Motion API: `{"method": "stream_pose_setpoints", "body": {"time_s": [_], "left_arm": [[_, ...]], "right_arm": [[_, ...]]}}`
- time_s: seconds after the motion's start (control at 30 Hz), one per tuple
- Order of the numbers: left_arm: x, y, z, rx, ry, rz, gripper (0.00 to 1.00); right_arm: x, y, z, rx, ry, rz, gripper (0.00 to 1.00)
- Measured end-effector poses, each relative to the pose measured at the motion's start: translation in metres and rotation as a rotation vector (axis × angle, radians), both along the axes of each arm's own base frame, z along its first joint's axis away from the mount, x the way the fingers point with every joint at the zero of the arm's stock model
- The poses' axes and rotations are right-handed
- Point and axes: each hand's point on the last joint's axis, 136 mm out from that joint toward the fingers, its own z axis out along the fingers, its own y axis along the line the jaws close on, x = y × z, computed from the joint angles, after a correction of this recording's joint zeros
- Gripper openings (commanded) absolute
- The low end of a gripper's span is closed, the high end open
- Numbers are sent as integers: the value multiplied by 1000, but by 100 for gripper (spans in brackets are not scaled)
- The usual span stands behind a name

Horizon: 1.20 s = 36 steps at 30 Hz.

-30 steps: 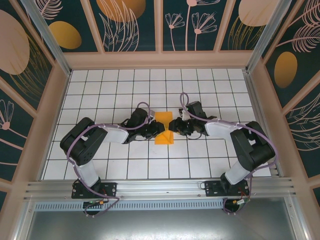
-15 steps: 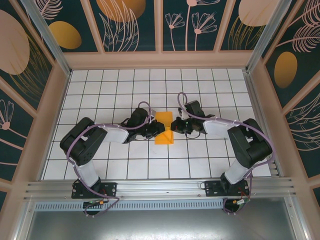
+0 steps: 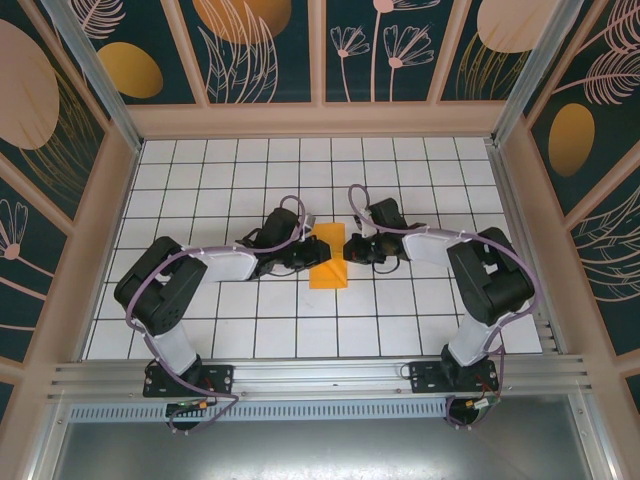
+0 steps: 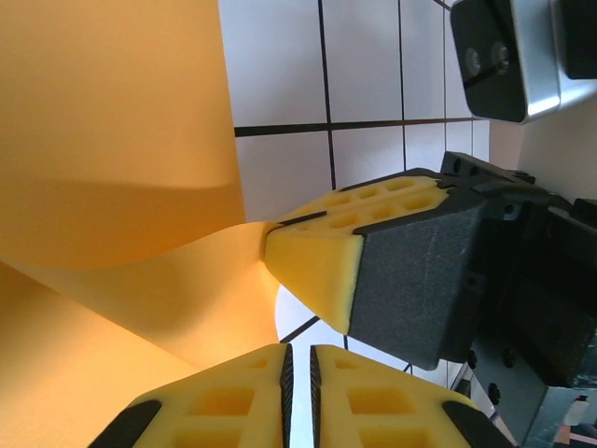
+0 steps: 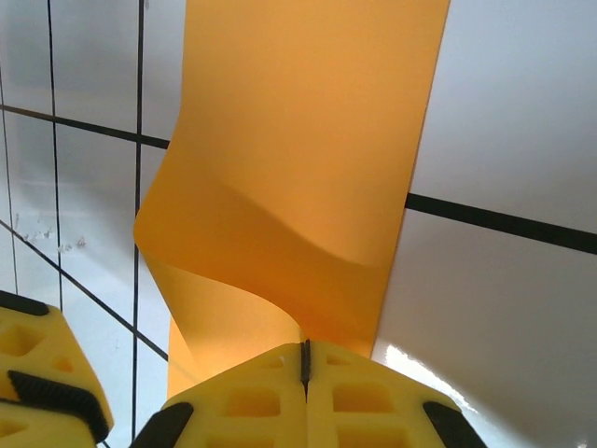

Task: Fold a paper plane with a square sheet of paper (pick it up from the middle)
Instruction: Fold the triangle a second time at the center of the table.

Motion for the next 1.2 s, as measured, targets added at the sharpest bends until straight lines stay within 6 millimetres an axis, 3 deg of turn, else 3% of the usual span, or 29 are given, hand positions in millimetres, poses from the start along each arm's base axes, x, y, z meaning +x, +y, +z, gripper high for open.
{"method": "stream_pose_setpoints", "body": {"time_s": [0.2,0.7,1.2], "left_arm": [[7,-5,4,-7,-11,-2,15],[10,-8,-15,19,27,-5,11],[14,-13,-20,28,45,-10,11]], "right_arm": [[-1,3,-2,7,9,34,1],[5,1,-7,-3,31,50,1],[8,1,-6,-8,29,59,1]]}}
